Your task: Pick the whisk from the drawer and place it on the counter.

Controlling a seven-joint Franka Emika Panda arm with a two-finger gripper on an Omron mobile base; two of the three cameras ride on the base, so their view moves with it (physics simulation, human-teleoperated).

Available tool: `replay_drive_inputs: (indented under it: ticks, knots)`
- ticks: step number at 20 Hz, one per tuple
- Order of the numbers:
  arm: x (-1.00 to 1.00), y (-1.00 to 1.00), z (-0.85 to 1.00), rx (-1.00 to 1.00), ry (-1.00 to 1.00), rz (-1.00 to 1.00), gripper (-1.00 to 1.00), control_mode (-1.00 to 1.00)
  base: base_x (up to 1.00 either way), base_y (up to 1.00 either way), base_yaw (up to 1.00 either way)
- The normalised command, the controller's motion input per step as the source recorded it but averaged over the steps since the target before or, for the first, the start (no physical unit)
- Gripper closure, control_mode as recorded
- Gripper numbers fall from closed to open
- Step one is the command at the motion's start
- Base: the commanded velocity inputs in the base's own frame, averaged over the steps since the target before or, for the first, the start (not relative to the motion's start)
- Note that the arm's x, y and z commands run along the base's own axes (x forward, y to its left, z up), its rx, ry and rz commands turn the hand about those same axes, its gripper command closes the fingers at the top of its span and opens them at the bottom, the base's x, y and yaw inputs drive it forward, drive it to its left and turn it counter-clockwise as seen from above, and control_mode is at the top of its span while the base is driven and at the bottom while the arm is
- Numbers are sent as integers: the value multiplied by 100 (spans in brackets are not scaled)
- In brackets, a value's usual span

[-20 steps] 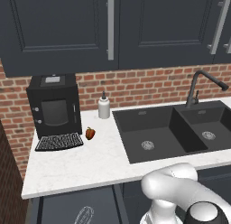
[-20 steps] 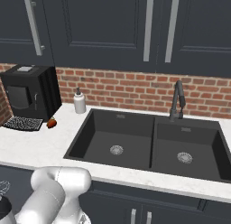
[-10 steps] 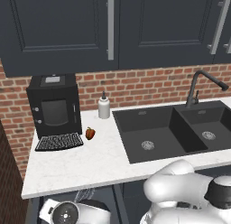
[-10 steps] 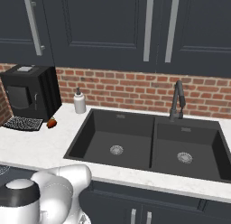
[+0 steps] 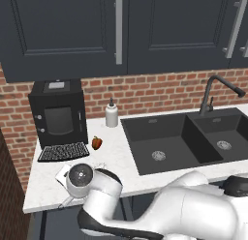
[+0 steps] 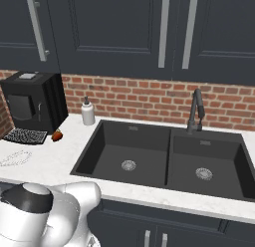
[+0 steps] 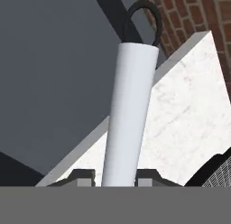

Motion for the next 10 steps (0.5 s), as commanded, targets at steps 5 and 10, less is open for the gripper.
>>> replay_drive_inputs:
  ticks: [5,10]
  knots:
    - [100,-48,0,0,3,-27,100,-100,0,0,0]
    - [59,-10,-16,0,4,-2,100,-100,0,0,0]
